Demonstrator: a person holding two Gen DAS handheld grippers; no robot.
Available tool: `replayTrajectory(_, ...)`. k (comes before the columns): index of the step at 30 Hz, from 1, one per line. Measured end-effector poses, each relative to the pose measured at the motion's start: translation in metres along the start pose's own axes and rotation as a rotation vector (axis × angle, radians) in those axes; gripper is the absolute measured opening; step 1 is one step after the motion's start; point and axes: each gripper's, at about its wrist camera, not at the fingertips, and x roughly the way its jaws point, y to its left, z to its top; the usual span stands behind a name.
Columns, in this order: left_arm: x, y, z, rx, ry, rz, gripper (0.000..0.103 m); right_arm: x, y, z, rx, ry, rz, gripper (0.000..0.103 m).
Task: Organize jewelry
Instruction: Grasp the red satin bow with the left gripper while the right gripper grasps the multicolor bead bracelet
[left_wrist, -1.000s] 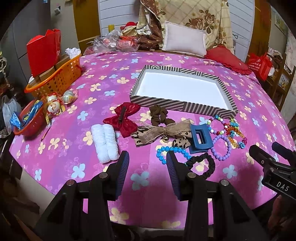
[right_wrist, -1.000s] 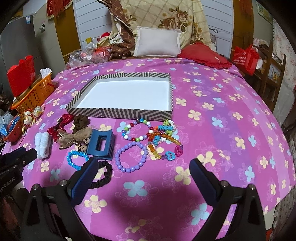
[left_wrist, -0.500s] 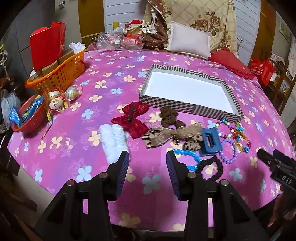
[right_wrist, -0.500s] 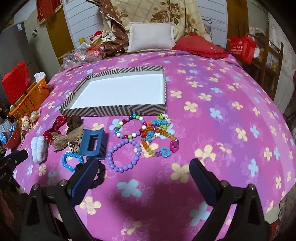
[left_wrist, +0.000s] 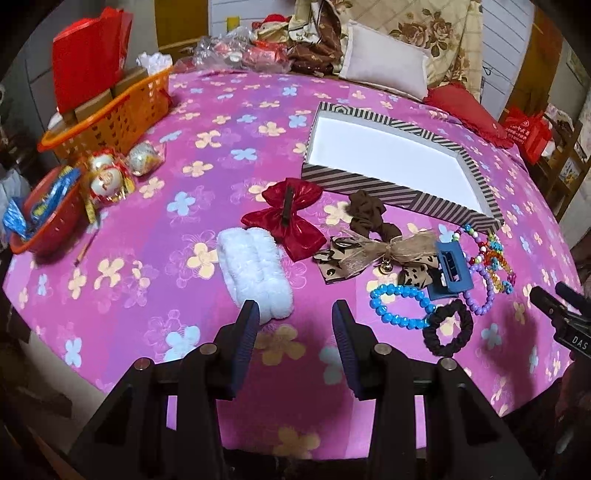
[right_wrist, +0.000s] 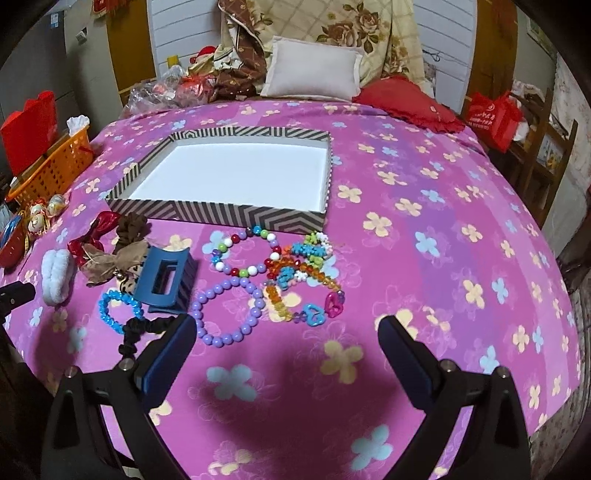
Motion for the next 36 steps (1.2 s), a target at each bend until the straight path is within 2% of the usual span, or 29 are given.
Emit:
replayTrajectory(5, 0.016, 0.012, 0.017, -0.054, 0.01, -0.038, 0.027, 0.013, -0.014, 0.004, 0.04, 0.032, 0.056, 0.099)
replayTrajectory(8, 0.024, 0.018, 0.035, -0.073, 0.0, -0.048, 0.027, 0.018, -0.019, 0.009, 0.023, 0.035, 0.042, 0.099)
replayTrajectory(11, 0.038, 0.015, 0.054, -0.045, -0.007, -0.05, 0.027, 0.022, -0.027, 0.016, 0.007, 0.021, 0.011, 0.099)
replayTrajectory(15, 0.062, 0.012, 0.072, -0.03, 0.025, -0.061, 0.027, 0.028, -0.045, 0.021, 0.028, 0.024, -0.001, 0.099)
replayTrajectory(20, 0.088, 0.016, 0.083, -0.054, 0.065, -0.071, 0.027, 0.046, -0.063, 0.022, 0.049, 0.053, 0.03, 0.087)
replayTrajectory(25, 0.105, 0.015, 0.09, -0.052, 0.081, -0.075, 0.027, 0.067, -0.07, 0.027, 0.046, 0.088, 0.045, 0.069)
replayTrajectory(29, 0.114, 0.011, 0.093, -0.027, 0.092, -0.078, 0.027, 0.071, -0.072, 0.032, 0.075, 0.089, 0.111, 0.067)
replayTrajectory(33, 0.121, 0.01, 0.095, -0.018, 0.101, -0.088, 0.027, 0.07, -0.045, 0.038, 0.002, 0.074, 0.157, 0.066)
replayTrajectory(35, 0.124, 0.012, 0.096, -0.018, 0.104, -0.089, 0.028, 0.071, -0.031, 0.041, -0.023, 0.071, 0.181, 0.064)
replayTrajectory(36, 0.125, 0.012, 0.096, -0.018, 0.105, -0.091, 0.028, 0.073, -0.023, 0.044, -0.039, 0.073, 0.191, 0.06)
